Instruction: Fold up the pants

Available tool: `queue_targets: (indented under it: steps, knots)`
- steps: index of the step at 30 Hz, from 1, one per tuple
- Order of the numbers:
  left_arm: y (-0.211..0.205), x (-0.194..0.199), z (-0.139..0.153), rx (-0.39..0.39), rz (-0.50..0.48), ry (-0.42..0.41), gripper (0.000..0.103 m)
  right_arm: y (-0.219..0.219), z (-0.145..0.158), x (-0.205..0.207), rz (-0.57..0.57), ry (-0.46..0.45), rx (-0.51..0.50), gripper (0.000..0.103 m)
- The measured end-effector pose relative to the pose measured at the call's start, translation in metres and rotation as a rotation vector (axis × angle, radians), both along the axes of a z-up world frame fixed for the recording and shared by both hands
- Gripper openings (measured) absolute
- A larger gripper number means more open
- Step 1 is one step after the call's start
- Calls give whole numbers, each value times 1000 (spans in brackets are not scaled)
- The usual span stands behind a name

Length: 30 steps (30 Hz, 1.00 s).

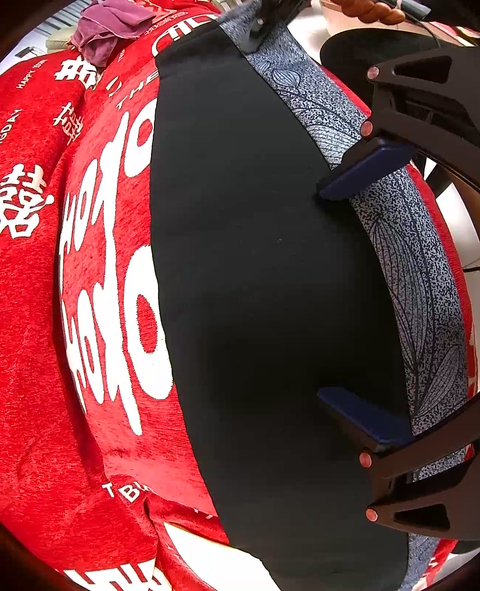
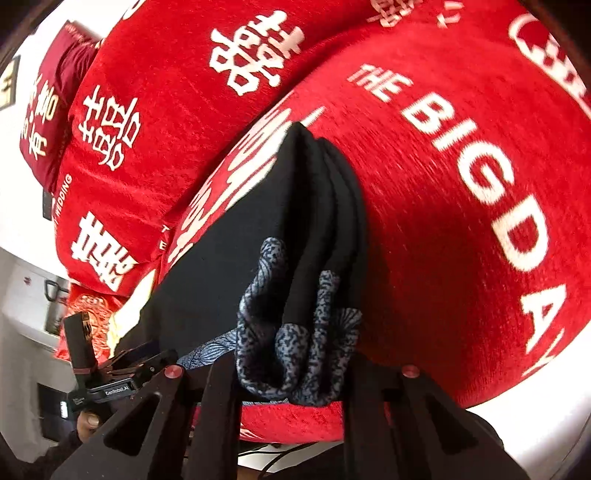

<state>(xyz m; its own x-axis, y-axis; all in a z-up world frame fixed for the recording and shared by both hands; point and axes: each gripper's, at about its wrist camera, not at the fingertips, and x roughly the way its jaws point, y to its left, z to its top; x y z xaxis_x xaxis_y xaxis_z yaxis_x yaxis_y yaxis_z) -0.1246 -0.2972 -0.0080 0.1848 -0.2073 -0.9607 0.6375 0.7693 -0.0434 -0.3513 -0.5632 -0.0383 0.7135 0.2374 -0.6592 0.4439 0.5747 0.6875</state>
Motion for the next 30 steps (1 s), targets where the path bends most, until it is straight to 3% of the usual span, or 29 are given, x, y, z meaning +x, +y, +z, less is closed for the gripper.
queue_targets:
  steps: [8, 11, 14, 17, 19, 24, 26, 30]
  knots:
    - [0, -1, 0, 3, -1, -9, 101, 24, 54, 11, 56, -31, -147, 12]
    - [3, 0, 7, 19, 26, -18, 101, 24, 46, 16, 62, 26, -162, 12]
    - [13, 6, 20, -26, 73, -31, 101, 14, 31, 15, 43, 76, -138, 12]
    - [20, 18, -2, 37, 120, 27, 103, 9, 25, 12, 33, 86, -125, 12]
    - [17, 12, 1, 44, 87, -41, 103, 10, 25, 13, 31, 89, -129, 12]
    - [25, 22, 8, 3, 167, -18, 103, 12, 28, 17, 35, 109, -149, 12]
    - [26, 30, 3, 43, 198, -19, 103, 11, 27, 17, 33, 112, -143, 12]
    - [24, 33, -1, 50, 205, -15, 103, 13, 28, 19, 29, 126, -151, 12]
